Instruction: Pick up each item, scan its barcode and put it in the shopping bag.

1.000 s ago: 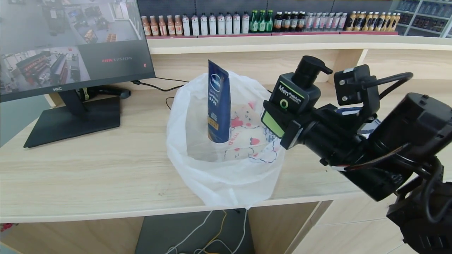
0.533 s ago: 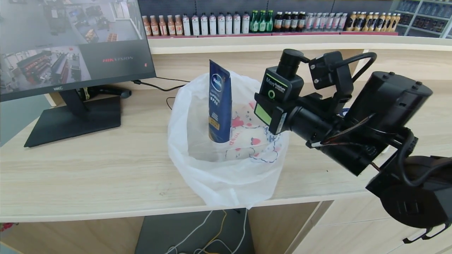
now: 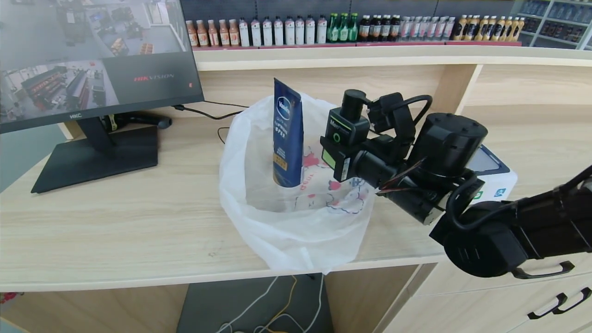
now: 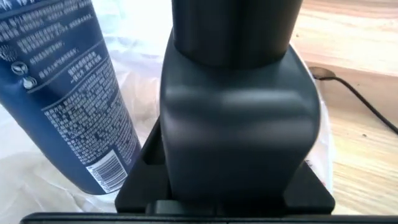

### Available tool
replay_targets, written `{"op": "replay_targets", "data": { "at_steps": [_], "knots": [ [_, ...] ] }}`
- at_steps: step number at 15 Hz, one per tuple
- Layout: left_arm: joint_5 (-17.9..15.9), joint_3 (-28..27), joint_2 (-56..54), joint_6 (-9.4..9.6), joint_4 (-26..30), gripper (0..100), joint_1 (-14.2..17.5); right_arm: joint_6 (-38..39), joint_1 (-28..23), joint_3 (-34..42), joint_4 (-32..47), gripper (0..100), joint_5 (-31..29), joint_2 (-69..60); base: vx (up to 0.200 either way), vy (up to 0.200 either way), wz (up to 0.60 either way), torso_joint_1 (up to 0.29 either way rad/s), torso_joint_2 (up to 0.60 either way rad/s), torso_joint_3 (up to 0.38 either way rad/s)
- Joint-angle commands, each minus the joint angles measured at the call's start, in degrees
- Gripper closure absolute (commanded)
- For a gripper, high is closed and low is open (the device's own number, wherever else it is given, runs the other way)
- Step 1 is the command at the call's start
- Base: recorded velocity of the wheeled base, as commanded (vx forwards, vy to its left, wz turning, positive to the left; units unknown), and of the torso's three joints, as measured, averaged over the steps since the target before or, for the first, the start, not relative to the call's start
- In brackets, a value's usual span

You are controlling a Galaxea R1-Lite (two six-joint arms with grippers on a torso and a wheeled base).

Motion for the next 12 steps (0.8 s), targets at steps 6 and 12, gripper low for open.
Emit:
{"op": "replay_targets", "data": {
  "at_steps": [6,12],
  "knots": [
    [0.0,0.0,-0.02,-0.01,0.0,0,-0.09,-2.04,-0.32,0.48,-1.05,100,0.5,4.62,0.0,0.0,0.0,0.0,0.0,0.0],
    [0.0,0.0,-0.02,-0.01,0.0,0,0.0,-2.04,-0.41,0.48,-1.05,100,0.23,6.73,0.0,0.0,0.0,0.0,0.0,0.0]
  ]
}}
